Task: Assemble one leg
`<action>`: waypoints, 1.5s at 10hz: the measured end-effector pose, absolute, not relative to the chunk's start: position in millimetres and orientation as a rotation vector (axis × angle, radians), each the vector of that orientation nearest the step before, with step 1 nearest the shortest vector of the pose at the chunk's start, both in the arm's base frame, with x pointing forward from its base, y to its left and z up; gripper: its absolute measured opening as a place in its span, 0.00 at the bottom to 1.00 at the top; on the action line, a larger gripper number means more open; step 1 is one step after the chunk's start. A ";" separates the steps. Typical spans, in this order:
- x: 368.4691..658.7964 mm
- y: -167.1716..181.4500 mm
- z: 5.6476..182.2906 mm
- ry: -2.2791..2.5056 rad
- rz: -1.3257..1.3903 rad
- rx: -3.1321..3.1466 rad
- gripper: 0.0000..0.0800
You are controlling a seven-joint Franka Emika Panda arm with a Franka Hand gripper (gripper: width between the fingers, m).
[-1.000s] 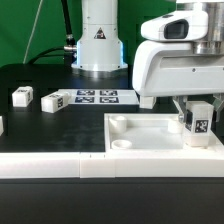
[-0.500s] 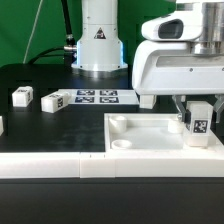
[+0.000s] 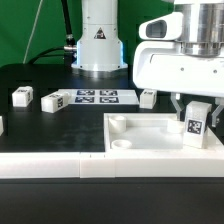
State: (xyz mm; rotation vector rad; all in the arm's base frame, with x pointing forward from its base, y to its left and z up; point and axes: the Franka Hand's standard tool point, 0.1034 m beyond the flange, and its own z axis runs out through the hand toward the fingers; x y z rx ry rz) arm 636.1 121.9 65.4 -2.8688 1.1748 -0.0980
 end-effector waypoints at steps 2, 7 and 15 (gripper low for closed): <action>635.5 121.5 65.0 1.463 -0.086 -2.723 0.36; 635.4 121.1 64.7 1.749 -0.059 -2.525 0.36; 635.5 130.1 64.7 0.525 -0.125 -3.055 0.81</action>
Offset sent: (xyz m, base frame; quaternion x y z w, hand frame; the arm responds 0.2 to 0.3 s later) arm 0.0019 -0.0055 -0.0028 -0.0030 0.0066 0.2192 0.9757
